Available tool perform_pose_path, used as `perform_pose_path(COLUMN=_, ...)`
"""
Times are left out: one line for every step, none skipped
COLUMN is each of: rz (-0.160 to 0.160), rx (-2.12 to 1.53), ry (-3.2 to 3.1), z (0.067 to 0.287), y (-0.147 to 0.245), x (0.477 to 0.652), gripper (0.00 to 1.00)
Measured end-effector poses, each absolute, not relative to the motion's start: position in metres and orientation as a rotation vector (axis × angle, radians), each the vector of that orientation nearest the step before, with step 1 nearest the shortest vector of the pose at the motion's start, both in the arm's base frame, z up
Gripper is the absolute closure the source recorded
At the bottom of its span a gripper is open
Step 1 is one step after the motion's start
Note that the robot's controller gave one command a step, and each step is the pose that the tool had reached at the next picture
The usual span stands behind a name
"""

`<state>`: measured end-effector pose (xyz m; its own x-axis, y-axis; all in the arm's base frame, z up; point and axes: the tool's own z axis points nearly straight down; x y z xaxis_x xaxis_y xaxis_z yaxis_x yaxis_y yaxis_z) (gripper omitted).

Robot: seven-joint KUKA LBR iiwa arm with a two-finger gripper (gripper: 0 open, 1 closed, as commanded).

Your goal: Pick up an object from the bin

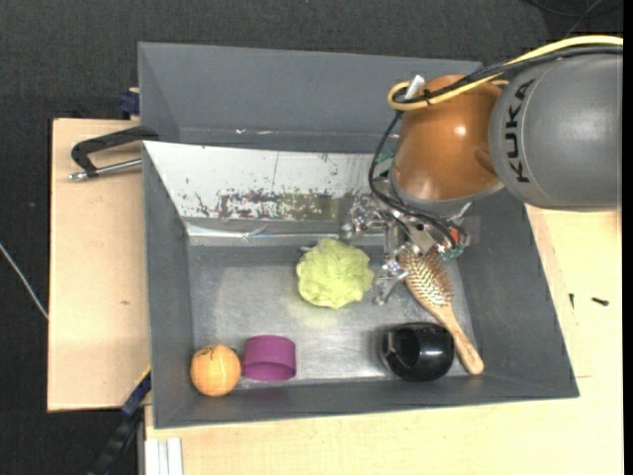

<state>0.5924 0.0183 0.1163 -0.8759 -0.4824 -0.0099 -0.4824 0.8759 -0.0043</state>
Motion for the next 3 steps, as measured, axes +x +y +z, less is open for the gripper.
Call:
perform_pose_path(rz=-0.004, rx=-0.924, ry=2.987, z=0.073, y=0.039, x=0.569, gripper=0.00)
perform_pose_path(rz=-0.006, rx=-1.001, ry=2.962, z=0.075, y=0.013, x=0.557, gripper=1.00)
perform_pose_path(rz=-0.006, rx=-1.001, ry=2.963, z=0.075, y=0.013, x=0.557, gripper=1.00)
